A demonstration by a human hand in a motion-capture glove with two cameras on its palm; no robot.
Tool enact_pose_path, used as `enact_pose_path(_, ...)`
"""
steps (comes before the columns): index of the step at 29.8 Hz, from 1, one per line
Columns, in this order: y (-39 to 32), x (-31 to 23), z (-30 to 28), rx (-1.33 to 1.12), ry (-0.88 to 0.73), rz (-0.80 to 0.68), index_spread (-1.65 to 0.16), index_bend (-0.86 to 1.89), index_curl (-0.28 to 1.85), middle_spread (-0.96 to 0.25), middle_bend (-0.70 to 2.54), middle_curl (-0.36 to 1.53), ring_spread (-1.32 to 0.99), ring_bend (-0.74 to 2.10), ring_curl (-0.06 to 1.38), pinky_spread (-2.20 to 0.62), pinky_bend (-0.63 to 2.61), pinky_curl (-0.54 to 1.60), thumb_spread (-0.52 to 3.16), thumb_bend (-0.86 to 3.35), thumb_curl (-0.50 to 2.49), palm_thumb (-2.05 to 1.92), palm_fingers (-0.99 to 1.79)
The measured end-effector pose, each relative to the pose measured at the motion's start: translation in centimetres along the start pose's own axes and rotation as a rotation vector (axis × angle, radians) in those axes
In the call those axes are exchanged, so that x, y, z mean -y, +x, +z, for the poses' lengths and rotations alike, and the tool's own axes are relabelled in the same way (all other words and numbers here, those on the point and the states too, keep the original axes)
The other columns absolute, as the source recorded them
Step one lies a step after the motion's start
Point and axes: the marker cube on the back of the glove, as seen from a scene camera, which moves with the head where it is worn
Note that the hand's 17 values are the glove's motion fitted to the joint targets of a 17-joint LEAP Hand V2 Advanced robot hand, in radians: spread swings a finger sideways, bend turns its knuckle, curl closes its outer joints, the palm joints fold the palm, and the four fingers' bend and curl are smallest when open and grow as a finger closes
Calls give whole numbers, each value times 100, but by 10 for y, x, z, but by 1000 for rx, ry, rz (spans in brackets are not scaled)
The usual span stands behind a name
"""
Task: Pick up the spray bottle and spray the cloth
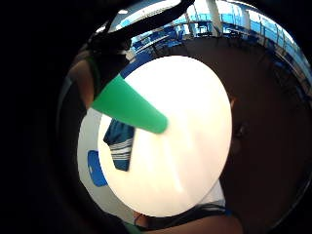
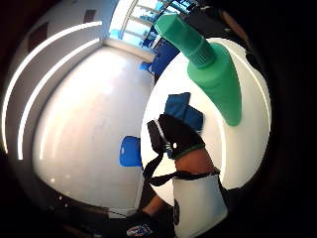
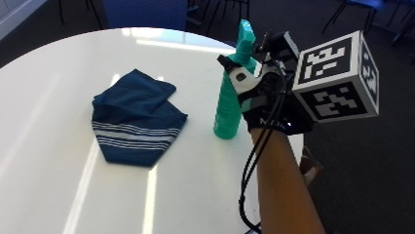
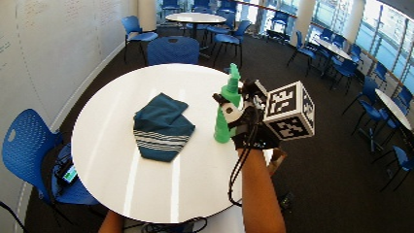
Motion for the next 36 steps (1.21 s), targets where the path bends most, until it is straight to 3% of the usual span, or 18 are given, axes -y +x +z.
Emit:
enact_pose_path(12,11,34,32,367,-111,129,-34,27,28,-3,27,36,-3,41,30,19,20,31,108,8,39,74,72)
enact_pose_path(25,4,54,39,409,-99,190,-32,35,39,-11,31,39,-9,38,32,13,11,25,88,6,49,93,96)
enact_pose_path(30,3,56,40,417,-25,176,-31,36,42,-14,36,42,-11,36,32,10,11,23,79,2,51,96,106)
enact_pose_path(36,-5,65,38,428,195,84,-29,29,44,-17,38,44,-15,44,37,0,24,27,66,-2,55,97,128)
